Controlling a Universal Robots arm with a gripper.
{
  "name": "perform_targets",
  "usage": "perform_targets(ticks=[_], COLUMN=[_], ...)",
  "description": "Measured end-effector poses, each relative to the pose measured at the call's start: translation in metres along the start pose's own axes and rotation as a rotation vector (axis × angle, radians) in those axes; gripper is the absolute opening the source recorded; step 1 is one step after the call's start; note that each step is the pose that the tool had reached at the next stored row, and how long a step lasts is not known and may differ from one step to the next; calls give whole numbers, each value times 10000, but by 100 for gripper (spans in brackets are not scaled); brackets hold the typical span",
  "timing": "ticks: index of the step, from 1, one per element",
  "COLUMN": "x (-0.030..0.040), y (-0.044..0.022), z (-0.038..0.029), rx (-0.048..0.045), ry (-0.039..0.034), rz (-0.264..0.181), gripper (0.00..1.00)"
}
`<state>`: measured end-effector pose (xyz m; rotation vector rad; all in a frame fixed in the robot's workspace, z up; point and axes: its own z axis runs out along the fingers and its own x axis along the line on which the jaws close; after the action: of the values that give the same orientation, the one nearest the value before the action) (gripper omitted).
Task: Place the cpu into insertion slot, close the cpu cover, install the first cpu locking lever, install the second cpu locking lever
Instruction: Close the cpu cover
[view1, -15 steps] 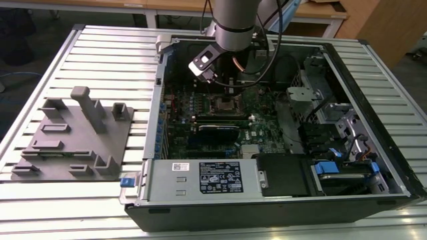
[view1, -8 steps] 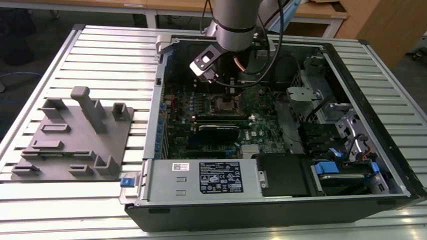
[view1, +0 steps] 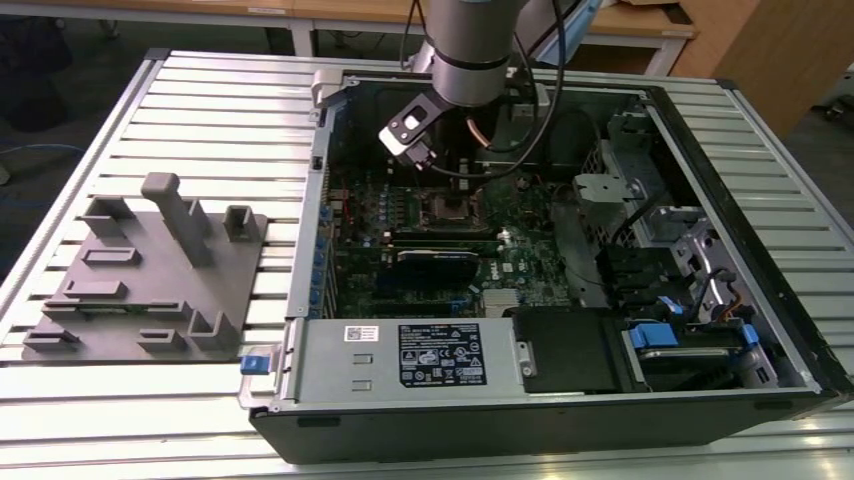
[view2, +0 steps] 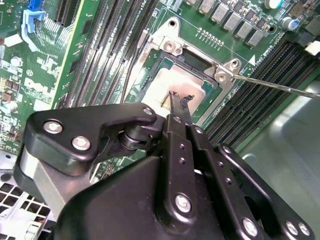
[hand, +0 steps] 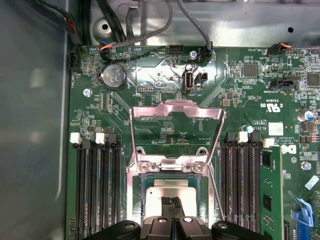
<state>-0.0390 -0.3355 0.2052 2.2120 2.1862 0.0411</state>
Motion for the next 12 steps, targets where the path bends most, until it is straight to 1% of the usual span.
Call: perform_targets(ticks=[6,9,12], x=[0,0,-1], y=[-7,-45,-65], z=[11,20,49], rx=[0,0,0], ry=[0,1,0], rz=[0,-1,-1], gripper=[10,10,10])
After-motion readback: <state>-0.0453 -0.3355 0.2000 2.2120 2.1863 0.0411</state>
